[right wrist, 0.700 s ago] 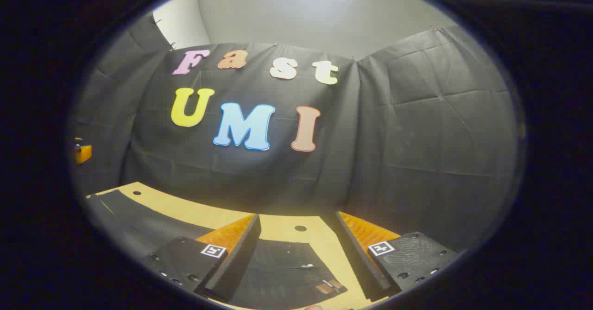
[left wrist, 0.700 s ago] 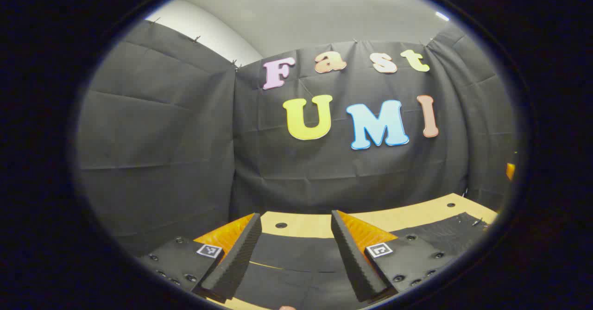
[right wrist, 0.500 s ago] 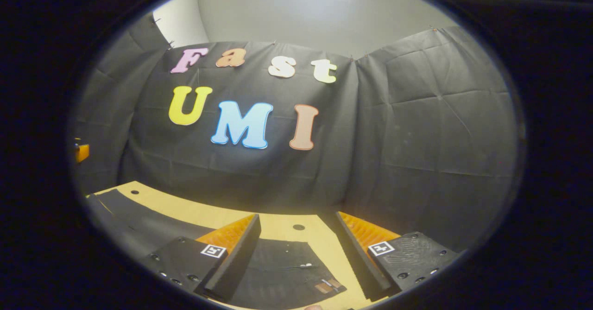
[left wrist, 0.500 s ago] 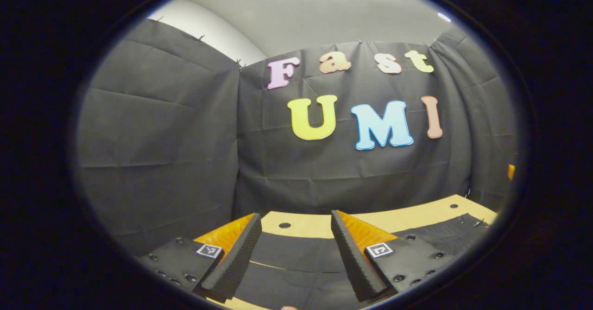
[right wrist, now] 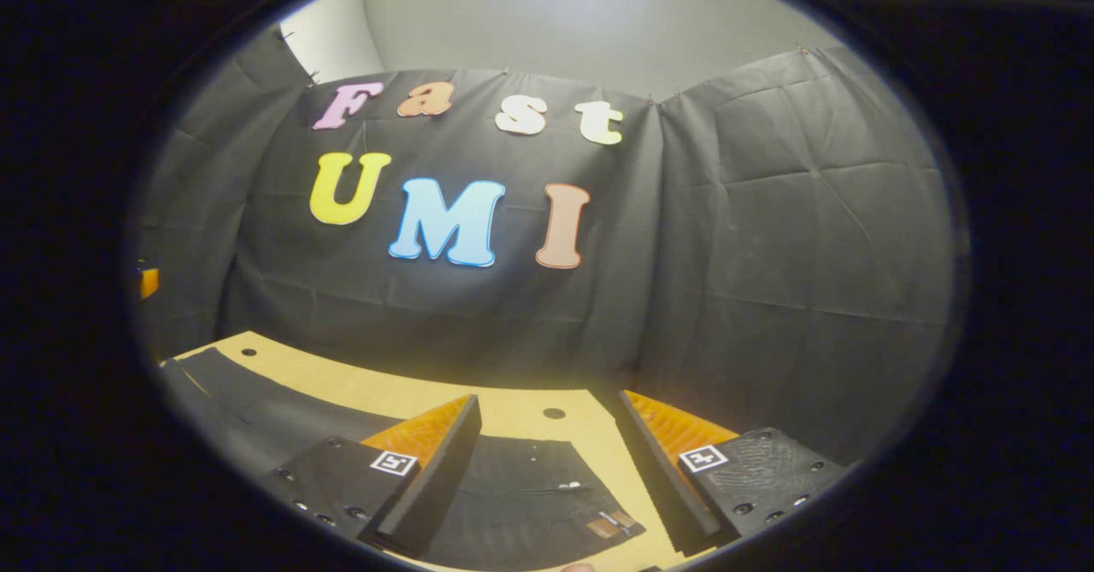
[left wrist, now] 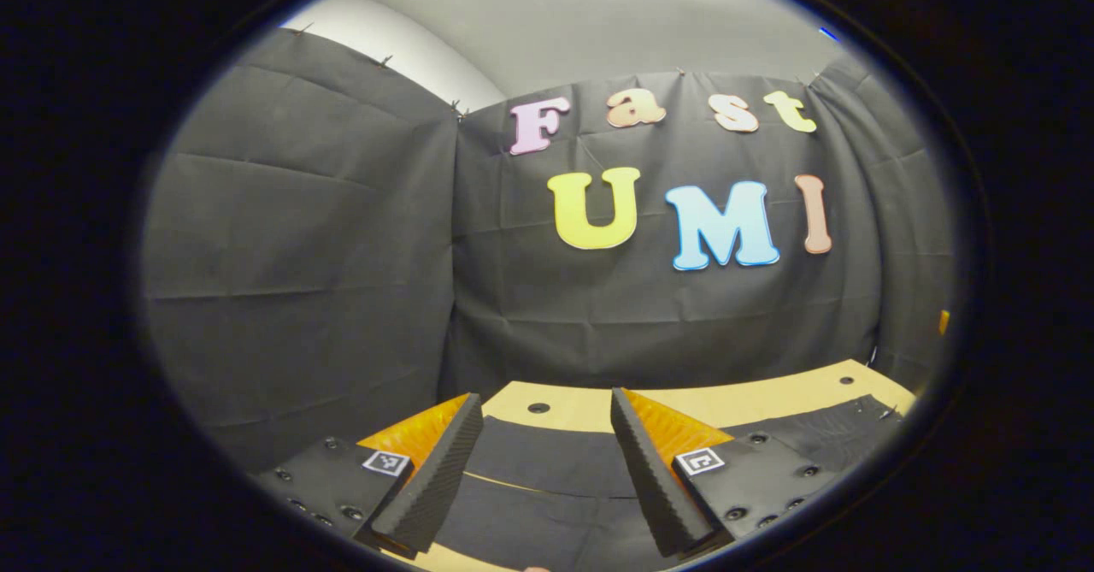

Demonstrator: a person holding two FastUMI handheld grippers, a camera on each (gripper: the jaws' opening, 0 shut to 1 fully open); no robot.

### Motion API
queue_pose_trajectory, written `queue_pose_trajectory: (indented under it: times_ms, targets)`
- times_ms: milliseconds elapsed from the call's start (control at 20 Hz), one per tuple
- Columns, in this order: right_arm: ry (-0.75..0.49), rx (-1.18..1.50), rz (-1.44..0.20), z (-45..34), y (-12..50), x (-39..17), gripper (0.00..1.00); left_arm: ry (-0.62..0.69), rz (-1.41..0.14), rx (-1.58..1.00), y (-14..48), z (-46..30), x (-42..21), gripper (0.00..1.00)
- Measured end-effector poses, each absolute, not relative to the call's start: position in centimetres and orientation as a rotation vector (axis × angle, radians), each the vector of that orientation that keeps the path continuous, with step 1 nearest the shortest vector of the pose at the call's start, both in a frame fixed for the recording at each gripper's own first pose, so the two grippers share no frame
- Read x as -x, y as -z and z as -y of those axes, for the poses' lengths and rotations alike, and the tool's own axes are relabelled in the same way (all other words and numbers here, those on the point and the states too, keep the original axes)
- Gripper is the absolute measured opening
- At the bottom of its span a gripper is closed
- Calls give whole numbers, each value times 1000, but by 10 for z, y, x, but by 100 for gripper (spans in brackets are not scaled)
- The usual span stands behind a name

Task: Grasp the waist and the cuffs of the jeans and fold them to make the two legs overlap; first hold the waist and fold one-third of the jeans toward the cuffs, then hold the cuffs and fold the remaining one-third in the same direction to finish folding.

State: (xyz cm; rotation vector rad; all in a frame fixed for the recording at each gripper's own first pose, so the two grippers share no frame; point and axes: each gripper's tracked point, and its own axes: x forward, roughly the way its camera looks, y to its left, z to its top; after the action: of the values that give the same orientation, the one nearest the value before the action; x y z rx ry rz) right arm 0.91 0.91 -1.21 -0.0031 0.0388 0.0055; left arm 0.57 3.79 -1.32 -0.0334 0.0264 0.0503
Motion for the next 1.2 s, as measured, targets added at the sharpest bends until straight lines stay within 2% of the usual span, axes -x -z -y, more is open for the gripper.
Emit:
queue_pose_trajectory:
  times_ms: [200, 300, 350, 550, 650, 700, 800, 1200]
  targets:
    - [0, -10, -81, -11, 25, -9, 94, -52, -36, 63, 22, -44, -5, 96]
    - [12, -30, -128, -10, 39, -9, 95, -33, -73, 97, 34, -41, -6, 100]
    - [26, -45, -158, -7, 46, -10, 94, -36, -101, 106, 46, -45, -6, 97]
    - [53, -142, -304, -2, 87, -5, 94, -83, -211, 178, 87, -75, -7, 97]
    - [54, -194, -376, -2, 108, -2, 94, -124, -272, 272, 107, -94, -4, 97]
    - [51, -223, -410, -1, 119, 1, 94, -153, -303, 333, 119, -107, -3, 100]
    - [46, -303, -477, -5, 136, 1, 94, -213, -362, 469, 143, -134, 0, 97]
    - [74, -632, -761, -21, 210, 24, 95, -474, -611, 948, 256, -207, 10, 98]
